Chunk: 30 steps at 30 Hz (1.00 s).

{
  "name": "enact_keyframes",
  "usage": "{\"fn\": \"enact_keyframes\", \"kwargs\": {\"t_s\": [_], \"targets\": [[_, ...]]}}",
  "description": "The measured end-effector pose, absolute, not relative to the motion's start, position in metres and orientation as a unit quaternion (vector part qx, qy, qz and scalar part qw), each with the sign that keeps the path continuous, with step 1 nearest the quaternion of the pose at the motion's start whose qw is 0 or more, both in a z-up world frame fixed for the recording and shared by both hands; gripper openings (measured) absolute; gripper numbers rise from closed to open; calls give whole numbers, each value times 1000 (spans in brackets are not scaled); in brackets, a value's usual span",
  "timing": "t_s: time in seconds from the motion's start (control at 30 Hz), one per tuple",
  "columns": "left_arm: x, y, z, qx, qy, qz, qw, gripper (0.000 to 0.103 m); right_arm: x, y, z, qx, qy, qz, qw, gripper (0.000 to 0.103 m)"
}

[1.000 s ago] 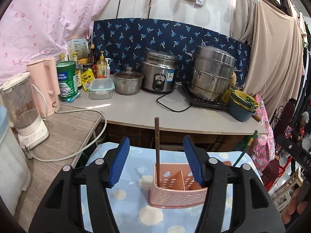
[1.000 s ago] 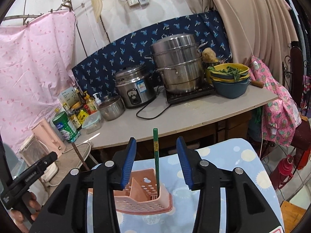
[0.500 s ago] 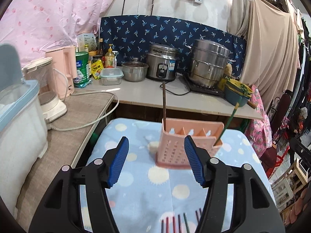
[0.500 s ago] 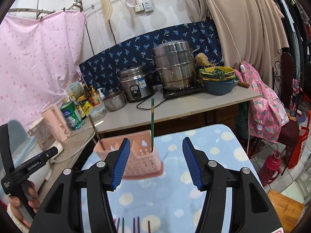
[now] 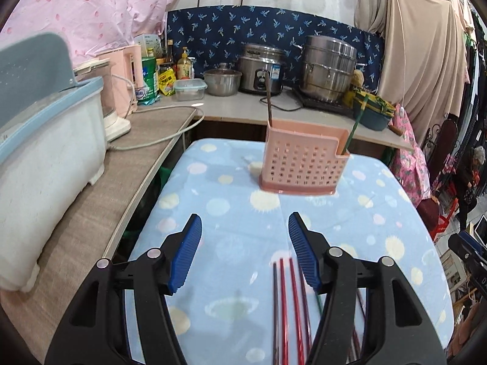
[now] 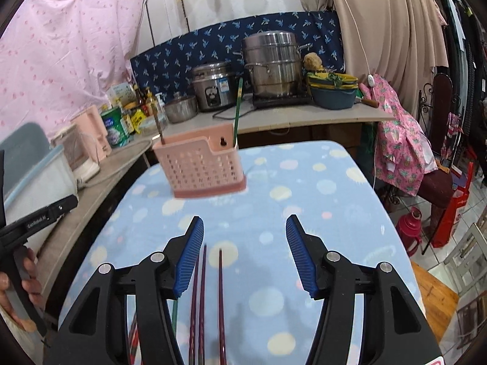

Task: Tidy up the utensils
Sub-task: 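Grasp another brown chopstick with the left gripper while the right gripper grasps a dark red chopstick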

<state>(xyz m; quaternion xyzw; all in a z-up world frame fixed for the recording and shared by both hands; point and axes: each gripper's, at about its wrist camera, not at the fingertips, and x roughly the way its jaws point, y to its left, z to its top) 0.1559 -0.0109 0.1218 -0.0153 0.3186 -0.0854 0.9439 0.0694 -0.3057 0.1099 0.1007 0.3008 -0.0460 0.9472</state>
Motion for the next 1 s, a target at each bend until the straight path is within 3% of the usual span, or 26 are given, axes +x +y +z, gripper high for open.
{"fn": "enact_keyframes", "kwargs": {"t_s": [0.83, 1.0], "targets": [[84, -7, 25, 14, 413, -99, 905, 56, 19, -252, 10, 81, 407, -29, 909, 55], [77, -8, 15, 17, 423, -103, 900, 56, 16, -246, -3, 77, 421, -23, 903, 43]]}}
